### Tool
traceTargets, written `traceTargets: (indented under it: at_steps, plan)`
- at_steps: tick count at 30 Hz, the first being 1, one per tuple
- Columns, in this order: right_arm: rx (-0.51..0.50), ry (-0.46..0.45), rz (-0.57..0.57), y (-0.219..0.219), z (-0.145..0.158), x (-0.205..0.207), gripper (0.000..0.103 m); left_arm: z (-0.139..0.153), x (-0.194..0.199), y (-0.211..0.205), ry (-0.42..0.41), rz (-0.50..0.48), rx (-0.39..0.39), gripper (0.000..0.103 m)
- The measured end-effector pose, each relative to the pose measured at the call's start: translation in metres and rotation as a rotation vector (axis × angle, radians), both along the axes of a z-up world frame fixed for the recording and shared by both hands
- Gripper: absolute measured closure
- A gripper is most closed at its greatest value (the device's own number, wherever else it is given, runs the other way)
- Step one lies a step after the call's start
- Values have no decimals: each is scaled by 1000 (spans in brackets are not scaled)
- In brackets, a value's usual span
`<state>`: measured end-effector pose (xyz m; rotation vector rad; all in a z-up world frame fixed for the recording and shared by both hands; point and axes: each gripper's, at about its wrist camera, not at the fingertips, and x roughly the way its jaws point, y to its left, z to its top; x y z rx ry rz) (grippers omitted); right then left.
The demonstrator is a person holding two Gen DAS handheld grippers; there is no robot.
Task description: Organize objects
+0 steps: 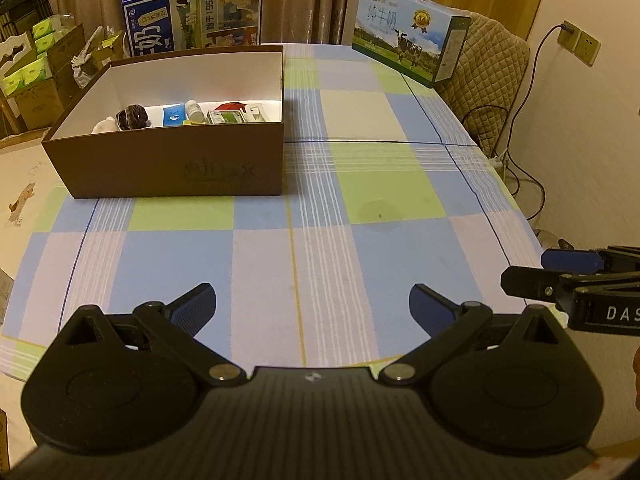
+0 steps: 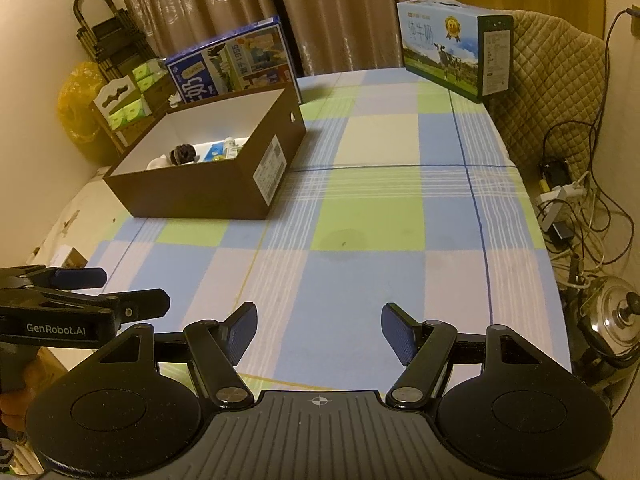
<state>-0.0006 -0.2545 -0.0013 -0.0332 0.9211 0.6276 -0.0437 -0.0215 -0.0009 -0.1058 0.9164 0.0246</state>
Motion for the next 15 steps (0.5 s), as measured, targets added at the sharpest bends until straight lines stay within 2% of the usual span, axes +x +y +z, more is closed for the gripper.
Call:
traceTargets:
  at_steps: [15]
  plan:
    - [-2,7,6,2,0,-1,37,0,0,3,7,19,2,1]
